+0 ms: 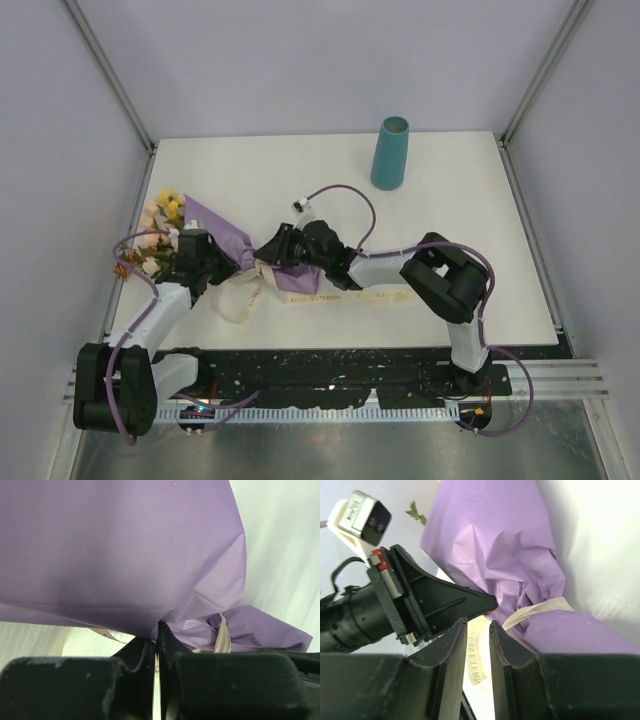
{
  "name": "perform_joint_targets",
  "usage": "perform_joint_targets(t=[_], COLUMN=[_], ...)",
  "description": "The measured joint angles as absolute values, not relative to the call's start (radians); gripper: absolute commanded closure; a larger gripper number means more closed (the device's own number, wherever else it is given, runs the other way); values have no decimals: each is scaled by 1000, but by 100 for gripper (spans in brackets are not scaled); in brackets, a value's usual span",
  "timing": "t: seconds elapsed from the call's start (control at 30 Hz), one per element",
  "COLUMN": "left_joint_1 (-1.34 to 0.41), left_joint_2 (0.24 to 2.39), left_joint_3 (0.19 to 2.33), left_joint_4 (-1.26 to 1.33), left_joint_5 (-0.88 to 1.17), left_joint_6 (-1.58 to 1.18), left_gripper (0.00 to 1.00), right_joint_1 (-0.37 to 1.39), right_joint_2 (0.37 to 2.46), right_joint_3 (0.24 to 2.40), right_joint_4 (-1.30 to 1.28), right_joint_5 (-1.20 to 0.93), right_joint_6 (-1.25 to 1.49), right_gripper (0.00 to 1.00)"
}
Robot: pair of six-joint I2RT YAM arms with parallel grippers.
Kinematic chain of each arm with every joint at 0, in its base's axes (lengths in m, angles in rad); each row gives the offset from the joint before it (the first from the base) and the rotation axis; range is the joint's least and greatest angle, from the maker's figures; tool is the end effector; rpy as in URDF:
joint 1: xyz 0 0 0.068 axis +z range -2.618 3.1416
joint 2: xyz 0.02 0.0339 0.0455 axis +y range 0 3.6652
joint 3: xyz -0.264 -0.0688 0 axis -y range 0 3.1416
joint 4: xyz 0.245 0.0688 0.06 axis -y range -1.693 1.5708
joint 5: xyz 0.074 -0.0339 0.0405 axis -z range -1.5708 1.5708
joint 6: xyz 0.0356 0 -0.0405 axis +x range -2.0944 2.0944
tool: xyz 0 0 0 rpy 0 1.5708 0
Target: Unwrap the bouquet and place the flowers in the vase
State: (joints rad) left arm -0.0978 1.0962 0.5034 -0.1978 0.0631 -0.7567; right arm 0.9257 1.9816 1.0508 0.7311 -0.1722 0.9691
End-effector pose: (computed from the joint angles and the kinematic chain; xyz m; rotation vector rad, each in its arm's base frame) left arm 0.2119 -0.0230 0.1834 -0.7511 2.2936 -0.4805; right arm 0.2517 0.3447 0.1732 -0.0994 2.0354 1.4523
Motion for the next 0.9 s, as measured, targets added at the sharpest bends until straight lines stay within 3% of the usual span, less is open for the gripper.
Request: perform_joint_targets(t=[0.53,0.9], left_joint_1=[-98,-98], left_joint_2=[1096,1096], left_joint_3=[496,490], left_joint_4=[-188,-176], left_joint_5=[65,67], left_joint_6=[-761,-776], left_gripper=[93,93], right_joint_1=[1000,1029], right_joint_2=[2006,2075], right_joint_3=[1309,1438], right_joint_4=[195,44], right_joint_5=[8,100], right_joint_6=[754,712], right_gripper=[67,70])
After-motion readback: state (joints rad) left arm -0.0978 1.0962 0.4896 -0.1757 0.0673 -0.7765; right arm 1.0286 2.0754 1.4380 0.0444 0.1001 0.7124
